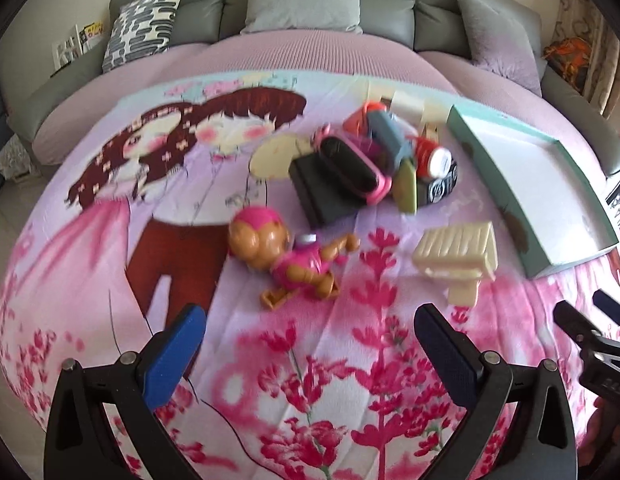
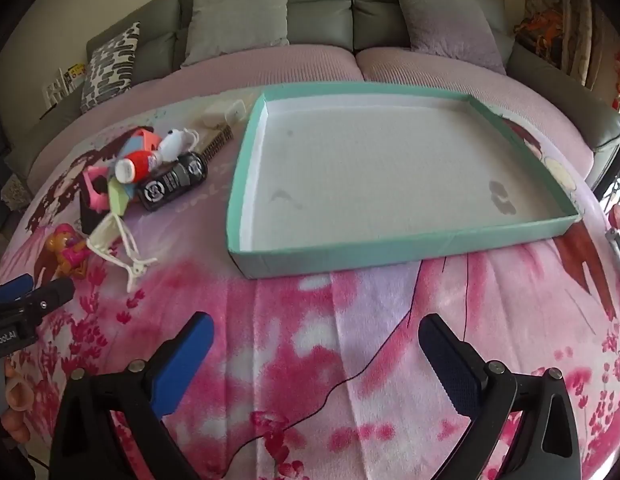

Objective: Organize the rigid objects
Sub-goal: 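Grasp the cream plastic clip with the right tool while the left tool grasps the pink toy dog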

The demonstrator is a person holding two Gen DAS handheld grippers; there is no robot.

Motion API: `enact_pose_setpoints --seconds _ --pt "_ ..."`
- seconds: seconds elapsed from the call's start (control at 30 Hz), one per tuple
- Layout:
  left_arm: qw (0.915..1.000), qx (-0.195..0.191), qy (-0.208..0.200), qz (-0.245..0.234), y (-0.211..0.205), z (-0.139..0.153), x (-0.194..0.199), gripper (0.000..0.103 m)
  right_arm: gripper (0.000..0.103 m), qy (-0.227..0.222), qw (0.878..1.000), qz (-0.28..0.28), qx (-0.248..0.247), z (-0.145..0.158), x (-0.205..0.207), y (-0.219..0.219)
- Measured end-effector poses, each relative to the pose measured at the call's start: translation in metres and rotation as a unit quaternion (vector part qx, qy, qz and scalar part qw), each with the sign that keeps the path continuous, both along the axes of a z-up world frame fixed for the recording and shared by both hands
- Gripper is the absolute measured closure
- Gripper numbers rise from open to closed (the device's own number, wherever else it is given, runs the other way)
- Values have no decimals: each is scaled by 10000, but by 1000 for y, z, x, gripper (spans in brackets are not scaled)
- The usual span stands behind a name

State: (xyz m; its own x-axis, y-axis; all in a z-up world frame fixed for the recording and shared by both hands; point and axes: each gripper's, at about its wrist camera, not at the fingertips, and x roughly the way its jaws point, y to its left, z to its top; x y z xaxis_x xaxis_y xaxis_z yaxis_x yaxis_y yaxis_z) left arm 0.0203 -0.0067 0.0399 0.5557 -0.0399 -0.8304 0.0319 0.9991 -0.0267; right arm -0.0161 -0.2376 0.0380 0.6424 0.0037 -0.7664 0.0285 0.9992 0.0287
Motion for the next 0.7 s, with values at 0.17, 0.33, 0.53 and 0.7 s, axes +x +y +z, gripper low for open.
enact_pose_setpoints --seconds 0.17,0.33,0.53,0.7 --pt "10000 49 -15 -13 4 6 10 0 0 -374 9971 668 32 32 3 29" --pt "10000 40 0 15 11 6 22 0 0 -272 9921 1167 384 36 20 63" --pt "9998 140 86 -58 14 -4 36 0 11 65 9891 1467 110 11 43 83" --pt "9995 250 105 -143 14 -14 42 0 18 162 9869 1560 379 1 52 90"
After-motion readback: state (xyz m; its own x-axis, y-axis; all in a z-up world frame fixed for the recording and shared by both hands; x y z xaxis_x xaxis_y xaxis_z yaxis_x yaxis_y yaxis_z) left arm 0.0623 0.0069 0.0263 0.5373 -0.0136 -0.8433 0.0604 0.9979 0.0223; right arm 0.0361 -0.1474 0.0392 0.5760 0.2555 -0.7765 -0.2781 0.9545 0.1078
